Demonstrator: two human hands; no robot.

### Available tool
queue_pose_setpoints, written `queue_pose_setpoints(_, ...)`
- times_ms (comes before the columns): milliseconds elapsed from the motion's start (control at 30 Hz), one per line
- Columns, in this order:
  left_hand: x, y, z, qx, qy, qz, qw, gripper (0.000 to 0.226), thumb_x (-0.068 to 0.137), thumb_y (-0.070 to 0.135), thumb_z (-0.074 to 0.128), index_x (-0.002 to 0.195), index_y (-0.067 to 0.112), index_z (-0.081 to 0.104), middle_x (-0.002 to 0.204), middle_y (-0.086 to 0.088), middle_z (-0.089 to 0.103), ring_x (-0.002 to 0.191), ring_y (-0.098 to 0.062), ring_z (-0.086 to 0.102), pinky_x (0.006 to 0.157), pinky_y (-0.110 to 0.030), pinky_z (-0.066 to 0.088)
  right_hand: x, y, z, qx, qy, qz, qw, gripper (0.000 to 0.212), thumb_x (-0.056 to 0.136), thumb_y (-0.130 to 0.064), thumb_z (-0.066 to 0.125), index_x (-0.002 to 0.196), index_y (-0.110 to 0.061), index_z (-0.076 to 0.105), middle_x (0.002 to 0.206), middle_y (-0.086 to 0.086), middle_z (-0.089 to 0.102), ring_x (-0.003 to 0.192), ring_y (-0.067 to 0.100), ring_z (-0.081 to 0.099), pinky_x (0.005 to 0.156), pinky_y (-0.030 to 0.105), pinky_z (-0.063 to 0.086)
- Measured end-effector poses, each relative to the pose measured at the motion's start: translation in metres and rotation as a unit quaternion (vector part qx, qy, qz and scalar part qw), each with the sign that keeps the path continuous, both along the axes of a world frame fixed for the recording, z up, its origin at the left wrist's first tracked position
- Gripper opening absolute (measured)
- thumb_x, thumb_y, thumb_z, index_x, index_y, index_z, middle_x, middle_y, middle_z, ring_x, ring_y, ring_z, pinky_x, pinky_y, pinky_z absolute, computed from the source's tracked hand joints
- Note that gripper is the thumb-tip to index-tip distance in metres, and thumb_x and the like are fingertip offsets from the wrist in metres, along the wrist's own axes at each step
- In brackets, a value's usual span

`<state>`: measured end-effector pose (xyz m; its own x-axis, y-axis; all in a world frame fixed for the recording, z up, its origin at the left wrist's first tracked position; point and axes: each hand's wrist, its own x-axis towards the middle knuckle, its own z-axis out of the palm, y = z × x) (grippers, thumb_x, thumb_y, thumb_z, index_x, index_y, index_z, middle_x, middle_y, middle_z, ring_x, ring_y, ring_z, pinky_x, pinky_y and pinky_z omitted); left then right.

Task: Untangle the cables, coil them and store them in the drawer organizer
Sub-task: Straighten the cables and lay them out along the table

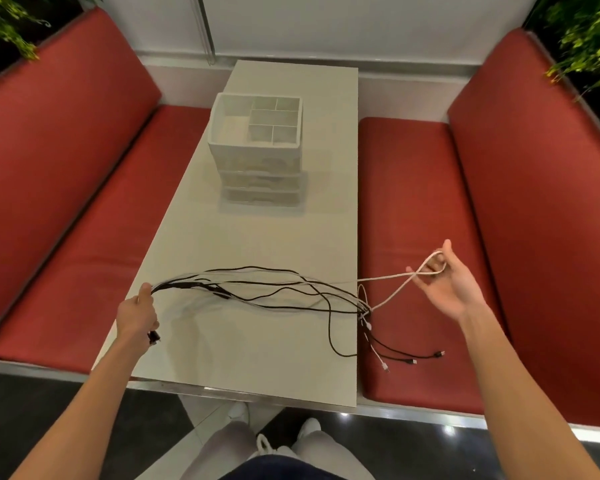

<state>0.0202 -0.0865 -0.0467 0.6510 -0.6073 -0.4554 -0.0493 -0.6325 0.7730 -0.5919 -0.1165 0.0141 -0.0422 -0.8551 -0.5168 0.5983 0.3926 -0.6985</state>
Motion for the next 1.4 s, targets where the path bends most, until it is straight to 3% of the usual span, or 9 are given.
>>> queue_pose_setpoints(233,0.001,0.006,0.012,0.002,-0.024,0.005,1.0,0.045,0.108,0.05,0.049,0.097,0.008,0.058,0.069,-0.007,0.041,0.053,-0.023,0.038,0.053,-0.031,0.031,-0.014,-0.006,0.039,-0.038,0.333,0.28,0.9,0.045,0.101,0.002,0.069,0.075,-0.018,0.039,0.078,0.003,0.054,0.101,0.033,0.077,0.109,0.064,0.054)
queue_pose_setpoints(433,-0.001,0.012,0.011,0.003,-0.021,0.007,1.0,0.047,0.108,0.05,0.05,0.1,0.004,0.059,0.067,-0.009,0.041,0.054,-0.025,0.037,0.056,-0.033,0.032,-0.029,-0.008,0.056,-0.076,0.185,0.196,0.96,0.031,0.104,0.001,0.043,0.082,-0.02,0.039,0.121,0.045,0.063,0.125,0.058,0.065,0.111,0.068,0.047)
queue_pose_setpoints(600,-0.011,0.011,0.011,0.0,-0.011,-0.003,1.0,0.047,0.108,0.05,0.05,0.095,0.006,0.058,0.066,-0.008,0.039,0.053,-0.024,0.036,0.057,-0.033,0.031,-0.017,-0.011,0.044,-0.1,0.229,0.086,0.965,0.044,0.102,0.008,0.062,0.082,-0.023,0.039,0.075,0.006,0.062,0.086,0.039,0.077,0.098,0.067,0.059)
queue_pose_setpoints(767,-0.008,0.01,0.01,-0.002,-0.014,0.004,1.0,0.046,0.107,0.05,0.051,0.096,0.006,0.059,0.064,-0.007,0.04,0.052,-0.023,0.036,0.055,-0.032,0.031,-0.024,-0.021,0.062,-0.136,0.243,0.096,0.956,0.061,0.1,0.021,0.05,0.123,-0.034,0.04,0.091,0.004,0.058,0.079,0.017,0.063,0.085,0.042,0.065)
queue_pose_setpoints(867,-0.005,0.01,0.01,0.002,-0.019,-0.007,1.0,0.047,0.107,0.052,0.05,0.1,0.006,0.061,0.063,-0.006,0.041,0.051,-0.024,0.036,0.055,-0.031,0.032,-0.031,-0.026,0.085,-0.139,0.269,0.093,0.949,0.061,0.096,0.021,0.037,0.139,-0.02,0.049,0.093,0.006,0.057,0.062,0.012,0.043,0.057,0.024,0.045)
queue_pose_setpoints(967,-0.005,0.011,0.01,0.002,-0.022,-0.019,1.0,0.047,0.107,0.052,0.049,0.102,0.007,0.062,0.061,-0.005,0.04,0.051,-0.023,0.036,0.055,-0.03,0.032,-0.033,-0.03,0.106,-0.167,0.417,0.102,0.888,0.05,0.093,0.013,0.039,0.133,-0.009,0.058,0.091,0.012,0.061,0.05,0.009,0.031,0.043,0.021,0.026)
queue_pose_setpoints(1100,-0.005,0.009,0.013,0.009,-0.031,-0.025,0.999,0.05,0.107,0.054,0.049,0.103,0.007,0.064,0.062,-0.006,0.043,0.052,-0.024,0.039,0.056,-0.031,0.033,-0.036,-0.029,0.118,-0.179,0.633,0.127,0.743,0.02,0.096,-0.019,0.059,0.103,-0.03,0.075,0.074,-0.003,0.072,0.06,0.012,0.049,0.059,0.027,0.04)
queue_pose_setpoints(1233,-0.001,0.01,0.016,0.0,-0.037,-0.046,0.998,0.048,0.107,0.053,0.049,0.102,0.008,0.064,0.061,-0.005,0.042,0.051,-0.024,0.038,0.055,-0.032,0.033,-0.033,-0.029,0.095,-0.141,0.675,0.207,0.694,0.013,0.1,-0.041,0.071,0.093,-0.033,0.078,0.073,-0.006,0.069,0.07,0.013,0.059,0.073,0.037,0.046)
queue_pose_setpoints(1400,0.005,0.013,0.026,-0.031,-0.019,-0.089,0.995,0.043,0.109,0.048,0.05,0.09,0.01,0.058,0.06,0.0,0.032,0.052,-0.02,0.027,0.054,-0.031,0.03,-0.028,-0.018,0.003,-0.069,0.682,0.36,0.633,0.017,0.104,-0.024,0.07,0.09,-0.033,0.067,0.09,-0.009,0.074,0.09,0.018,0.07,0.073,0.025,0.043)
